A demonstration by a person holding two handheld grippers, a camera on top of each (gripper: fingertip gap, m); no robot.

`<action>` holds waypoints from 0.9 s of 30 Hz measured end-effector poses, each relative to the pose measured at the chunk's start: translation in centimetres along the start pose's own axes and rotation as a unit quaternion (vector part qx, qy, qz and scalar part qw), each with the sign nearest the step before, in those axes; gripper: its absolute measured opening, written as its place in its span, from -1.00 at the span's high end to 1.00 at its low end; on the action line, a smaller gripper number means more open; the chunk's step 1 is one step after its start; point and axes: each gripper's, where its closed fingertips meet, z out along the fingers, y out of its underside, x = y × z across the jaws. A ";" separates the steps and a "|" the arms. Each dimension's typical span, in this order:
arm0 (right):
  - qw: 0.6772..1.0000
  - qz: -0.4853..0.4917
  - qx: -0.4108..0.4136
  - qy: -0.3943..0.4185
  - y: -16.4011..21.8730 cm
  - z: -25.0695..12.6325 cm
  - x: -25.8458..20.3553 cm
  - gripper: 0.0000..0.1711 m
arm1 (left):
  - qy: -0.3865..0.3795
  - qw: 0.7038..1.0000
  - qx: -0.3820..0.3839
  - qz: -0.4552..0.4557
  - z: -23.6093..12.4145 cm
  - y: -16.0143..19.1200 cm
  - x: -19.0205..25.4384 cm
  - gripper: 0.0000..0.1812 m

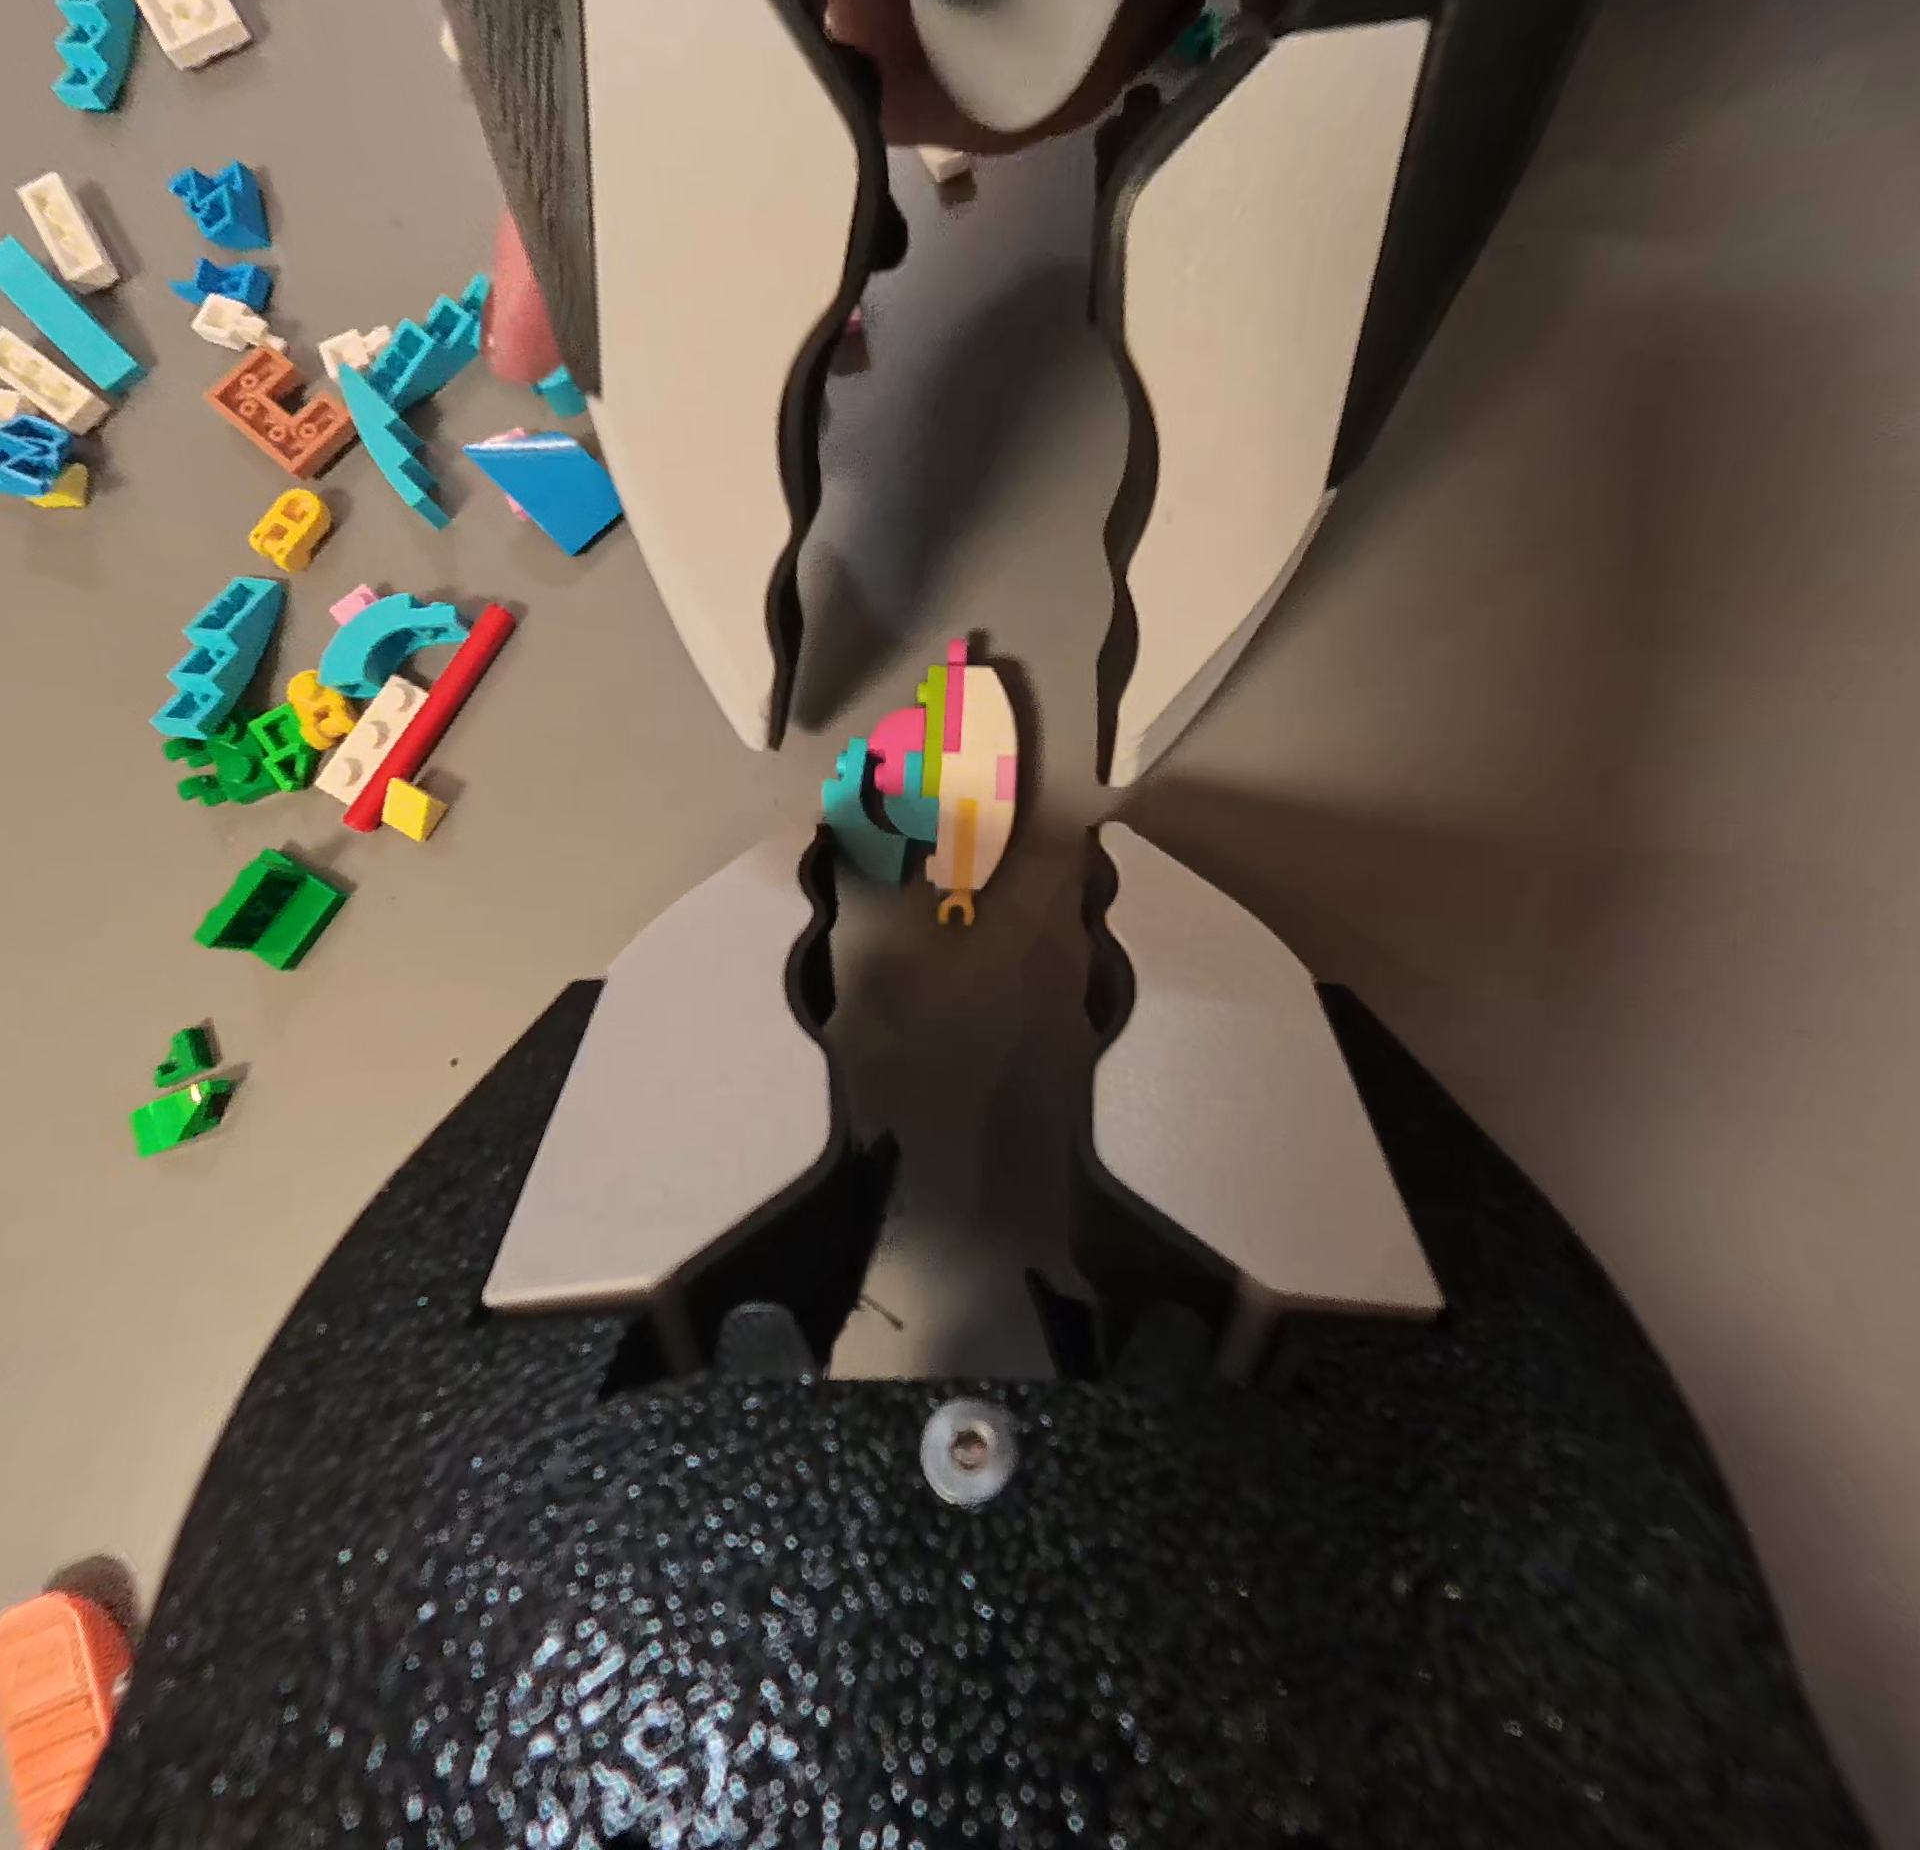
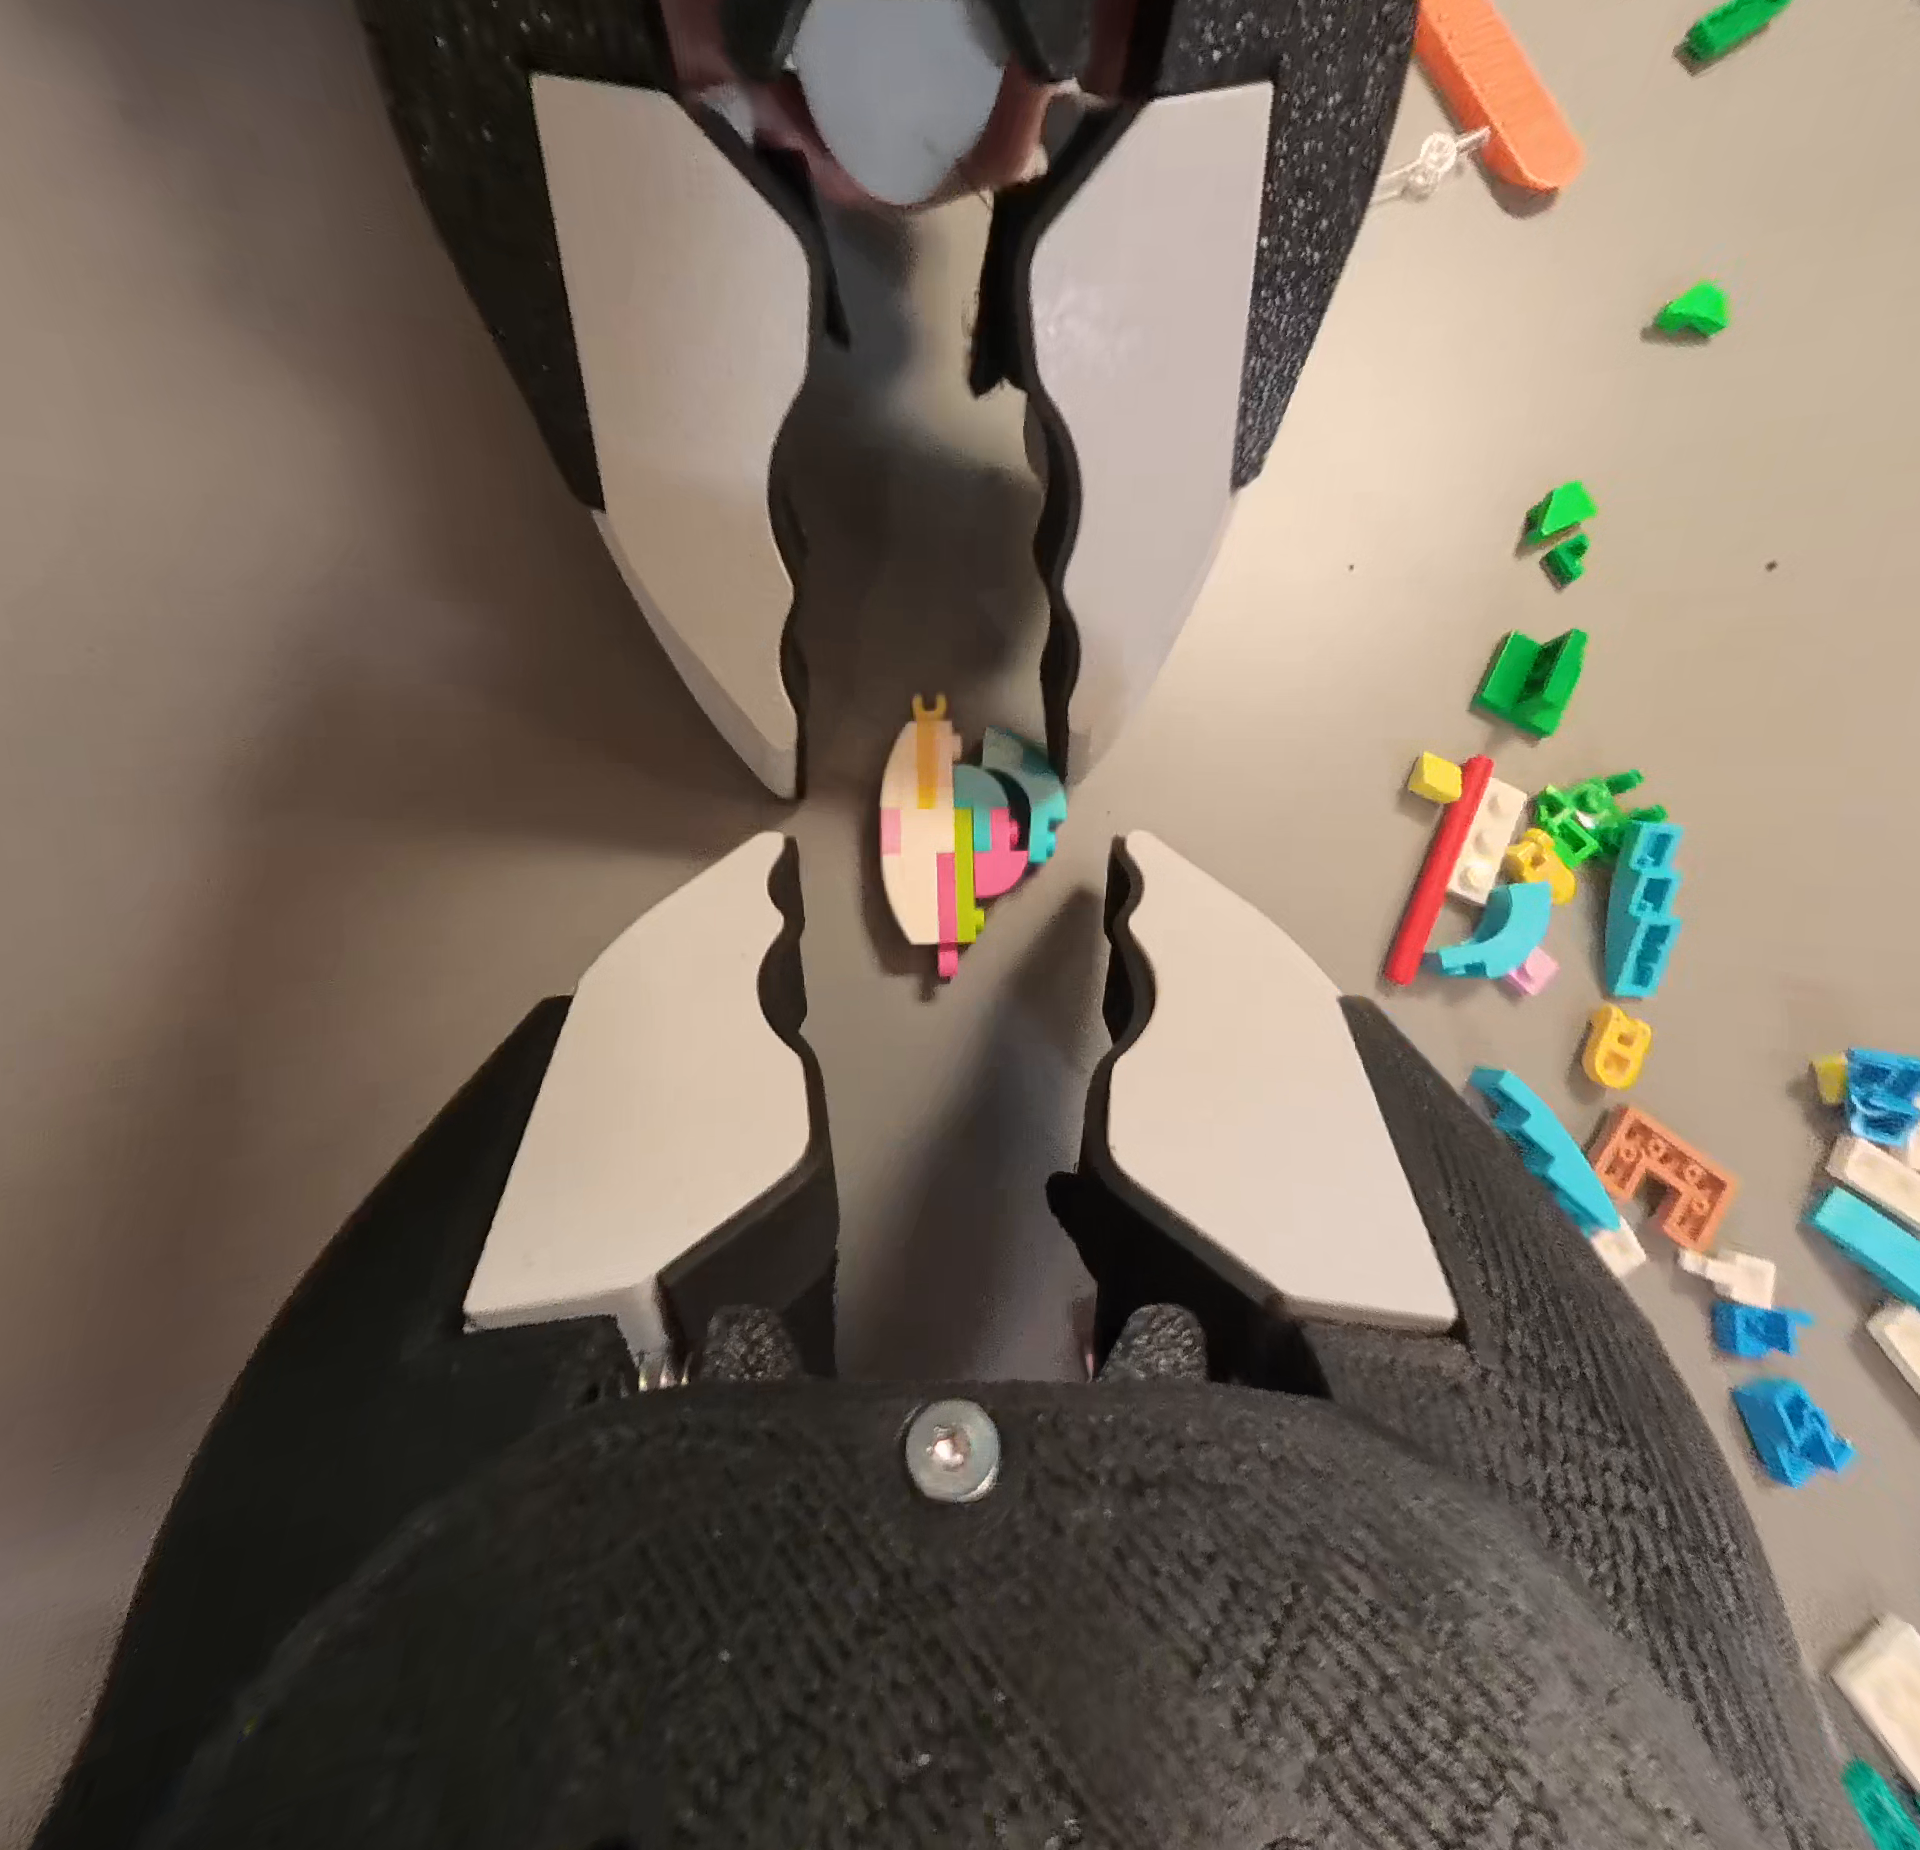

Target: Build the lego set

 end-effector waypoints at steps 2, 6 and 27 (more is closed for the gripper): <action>1.000 0.006 0.001 -0.016 0.0 0.2 0.0 0.38 | -0.003 1.000 0.001 -0.003 -0.1 0.0 -0.2 0.57; 0.999 -0.001 0.003 -0.035 -0.1 0.4 -0.2 0.49 | -0.001 1.000 0.003 0.001 -0.1 0.0 -0.1 0.67; 0.999 0.017 0.001 -0.048 0.2 0.1 -0.8 0.65 | -0.011 0.999 0.016 0.041 0.0 -0.3 0.2 0.74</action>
